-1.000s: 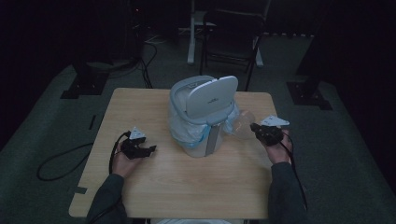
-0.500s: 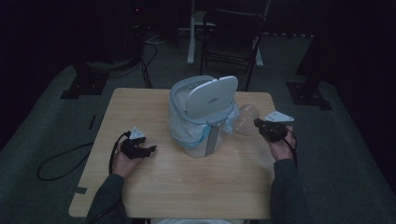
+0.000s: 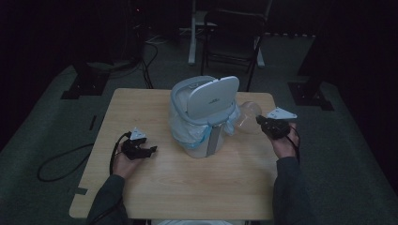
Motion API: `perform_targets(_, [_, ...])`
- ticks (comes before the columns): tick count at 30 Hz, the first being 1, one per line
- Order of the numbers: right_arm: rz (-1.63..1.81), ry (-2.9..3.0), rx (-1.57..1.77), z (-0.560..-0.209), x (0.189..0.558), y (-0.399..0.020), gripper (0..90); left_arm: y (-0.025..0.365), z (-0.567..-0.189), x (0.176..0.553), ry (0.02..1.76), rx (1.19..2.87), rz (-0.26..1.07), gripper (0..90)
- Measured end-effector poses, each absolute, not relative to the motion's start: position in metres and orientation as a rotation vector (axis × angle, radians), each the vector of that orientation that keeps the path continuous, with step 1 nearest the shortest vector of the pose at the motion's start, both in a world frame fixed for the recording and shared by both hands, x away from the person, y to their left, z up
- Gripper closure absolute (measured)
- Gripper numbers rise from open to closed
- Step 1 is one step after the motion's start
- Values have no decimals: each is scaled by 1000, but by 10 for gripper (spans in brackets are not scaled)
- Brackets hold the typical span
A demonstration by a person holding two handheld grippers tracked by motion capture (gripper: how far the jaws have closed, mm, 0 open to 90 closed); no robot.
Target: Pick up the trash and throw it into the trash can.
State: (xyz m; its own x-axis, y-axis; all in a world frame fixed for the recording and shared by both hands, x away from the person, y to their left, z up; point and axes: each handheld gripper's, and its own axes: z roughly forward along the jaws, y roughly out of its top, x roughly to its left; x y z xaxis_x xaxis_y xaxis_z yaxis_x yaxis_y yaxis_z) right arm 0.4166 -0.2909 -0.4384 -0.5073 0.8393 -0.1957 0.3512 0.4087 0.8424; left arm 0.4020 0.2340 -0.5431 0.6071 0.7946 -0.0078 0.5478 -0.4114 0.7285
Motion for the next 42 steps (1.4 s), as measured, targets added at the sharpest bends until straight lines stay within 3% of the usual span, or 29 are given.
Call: perform_targets(42, [982,1990,950,-395,421,-293,833,234,-543,402,1054,2122,447,342])
